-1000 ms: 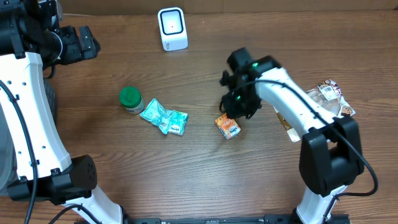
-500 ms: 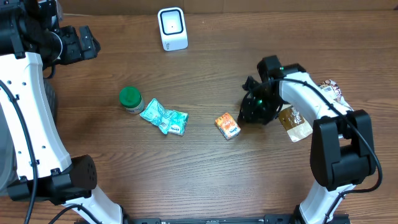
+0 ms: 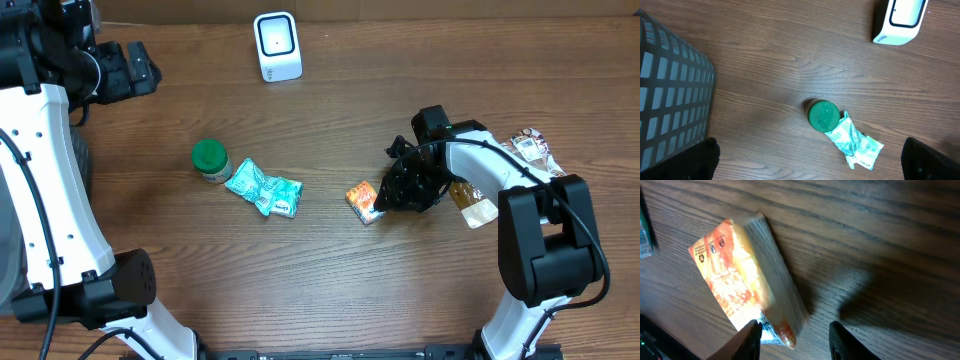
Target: Scan the item barcode
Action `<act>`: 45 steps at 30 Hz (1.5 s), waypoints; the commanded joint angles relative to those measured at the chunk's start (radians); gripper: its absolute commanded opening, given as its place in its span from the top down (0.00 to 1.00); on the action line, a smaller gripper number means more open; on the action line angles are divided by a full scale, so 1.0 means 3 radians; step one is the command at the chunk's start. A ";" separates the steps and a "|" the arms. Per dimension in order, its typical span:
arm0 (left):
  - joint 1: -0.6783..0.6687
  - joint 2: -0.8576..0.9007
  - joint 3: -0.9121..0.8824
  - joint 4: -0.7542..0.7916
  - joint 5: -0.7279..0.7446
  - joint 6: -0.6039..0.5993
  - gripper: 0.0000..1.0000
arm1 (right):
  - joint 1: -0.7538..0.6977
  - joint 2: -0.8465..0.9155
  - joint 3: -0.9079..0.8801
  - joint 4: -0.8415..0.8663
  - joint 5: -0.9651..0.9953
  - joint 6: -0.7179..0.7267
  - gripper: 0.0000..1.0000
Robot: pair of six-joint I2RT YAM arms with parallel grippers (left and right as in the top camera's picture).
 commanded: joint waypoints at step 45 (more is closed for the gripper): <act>-0.0045 -0.0010 0.0004 0.0003 -0.0020 0.0065 0.00 | 0.0011 -0.0079 -0.0066 0.0156 -0.0760 0.0329 0.96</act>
